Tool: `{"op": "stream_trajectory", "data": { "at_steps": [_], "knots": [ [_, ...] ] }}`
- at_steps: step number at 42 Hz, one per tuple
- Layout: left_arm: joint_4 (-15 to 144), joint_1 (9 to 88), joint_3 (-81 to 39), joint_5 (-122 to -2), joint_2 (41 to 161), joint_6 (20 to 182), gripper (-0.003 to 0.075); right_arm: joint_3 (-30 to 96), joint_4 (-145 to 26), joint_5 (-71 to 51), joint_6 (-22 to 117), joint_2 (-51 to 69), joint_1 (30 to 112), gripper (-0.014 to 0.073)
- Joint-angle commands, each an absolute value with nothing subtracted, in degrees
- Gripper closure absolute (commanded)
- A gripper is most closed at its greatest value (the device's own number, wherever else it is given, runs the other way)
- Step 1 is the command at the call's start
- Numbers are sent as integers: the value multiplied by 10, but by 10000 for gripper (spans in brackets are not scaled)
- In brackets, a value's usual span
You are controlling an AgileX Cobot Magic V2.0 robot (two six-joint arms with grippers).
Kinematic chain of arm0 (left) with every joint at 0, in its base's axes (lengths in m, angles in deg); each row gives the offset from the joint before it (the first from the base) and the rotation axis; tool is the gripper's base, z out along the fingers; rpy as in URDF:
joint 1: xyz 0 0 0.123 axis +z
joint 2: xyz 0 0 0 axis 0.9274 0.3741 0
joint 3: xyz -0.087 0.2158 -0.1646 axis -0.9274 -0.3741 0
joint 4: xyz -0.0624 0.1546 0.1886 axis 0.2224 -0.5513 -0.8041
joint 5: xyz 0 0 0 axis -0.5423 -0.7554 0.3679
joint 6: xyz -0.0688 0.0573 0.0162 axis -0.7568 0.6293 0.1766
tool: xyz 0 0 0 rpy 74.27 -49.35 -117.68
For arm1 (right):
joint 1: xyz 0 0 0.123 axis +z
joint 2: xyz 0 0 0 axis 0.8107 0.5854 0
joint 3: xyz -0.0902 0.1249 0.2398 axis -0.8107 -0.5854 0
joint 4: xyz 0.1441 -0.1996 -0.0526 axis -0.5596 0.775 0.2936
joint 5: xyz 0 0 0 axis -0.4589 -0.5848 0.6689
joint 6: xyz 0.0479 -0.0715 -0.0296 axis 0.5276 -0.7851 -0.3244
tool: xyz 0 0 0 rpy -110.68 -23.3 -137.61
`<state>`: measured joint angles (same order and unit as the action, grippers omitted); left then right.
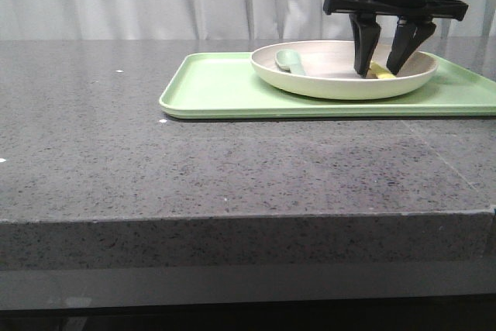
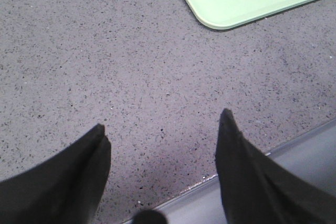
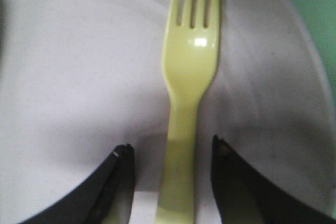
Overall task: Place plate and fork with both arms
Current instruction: 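Lower the right gripper onto the yellow fork and grasp it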
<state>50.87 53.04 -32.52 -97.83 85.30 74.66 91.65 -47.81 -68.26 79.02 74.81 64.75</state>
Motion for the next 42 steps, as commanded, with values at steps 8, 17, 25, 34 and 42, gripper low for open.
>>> {"op": "stream_trajectory", "data": {
  "at_steps": [8,17,25,34,42],
  "knots": [
    [521,532,-309,-941,851,748,288,935,-479,-670,790,722,646,296],
    [520,532,-309,-941,851,748,288,935,-479,-677,790,722,646,362],
    [520,532,-309,-941,851,748,288,935,-479,-692,790,722,646,433],
    [520,532,-309,-941,851,748,288,935,-479,-700,790,722,646,515],
    [520,532,-309,-944,851,748,288,935,-479,-707,789,714,646,517]
  ]
}}
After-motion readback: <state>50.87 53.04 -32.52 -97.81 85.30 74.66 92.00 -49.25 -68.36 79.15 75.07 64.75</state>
